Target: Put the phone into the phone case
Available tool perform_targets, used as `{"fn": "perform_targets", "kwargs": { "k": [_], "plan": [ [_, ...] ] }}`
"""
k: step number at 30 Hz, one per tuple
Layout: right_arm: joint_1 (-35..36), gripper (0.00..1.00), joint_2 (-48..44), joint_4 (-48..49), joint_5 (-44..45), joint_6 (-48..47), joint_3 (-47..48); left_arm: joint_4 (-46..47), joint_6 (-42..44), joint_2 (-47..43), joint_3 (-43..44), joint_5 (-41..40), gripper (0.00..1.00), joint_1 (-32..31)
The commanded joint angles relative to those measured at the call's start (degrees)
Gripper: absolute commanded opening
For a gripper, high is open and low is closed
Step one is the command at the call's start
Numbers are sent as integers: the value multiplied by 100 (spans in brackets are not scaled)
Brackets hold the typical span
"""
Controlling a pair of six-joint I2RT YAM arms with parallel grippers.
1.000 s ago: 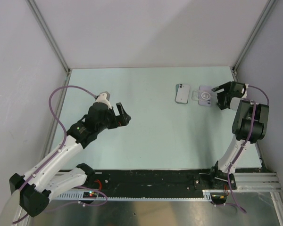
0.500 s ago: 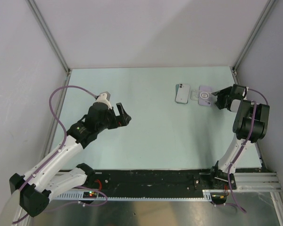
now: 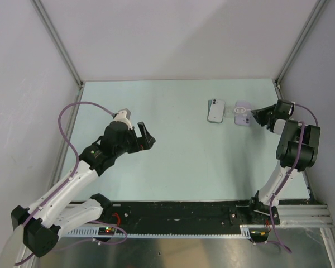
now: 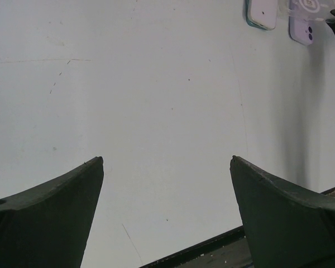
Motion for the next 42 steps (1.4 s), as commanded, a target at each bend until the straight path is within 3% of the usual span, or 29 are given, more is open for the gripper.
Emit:
{"fn": "perform_targets", "kwargs": {
  "k": [1,5,18,21,24,27,32,37,42],
  "plan": [
    [-11,5,-379,-65,84,-200,-119,24,-36,-51,281,100,98,52],
    [-11,0,-650,125,2,-259,-157,23,-5,-36,341,87,98,53],
    [148,0,-1332,1837,-1027,-29,-175,32,32,46,499,26,98,54],
    [301,0,-1688,1681,-1477,-308,-122,22,-13,12,490,-15,98,52],
    [769,0,-2289,631,-1546,-1323,6,-16,-122,-22,460,-162,98,56],
    [1918,0,-2983,-844,-529,-2779,192,-109,-278,-34,455,-279,98,106],
    [4026,0,-3440,-2756,2806,-4471,487,-204,-602,-87,415,-318,98,267],
    [5759,0,-2963,-3429,5694,-5073,582,-235,-815,-121,356,-343,98,467],
    [6828,0,-2213,-3524,7303,-5453,596,-272,-908,-138,289,-429,98,603]
  ]
}}
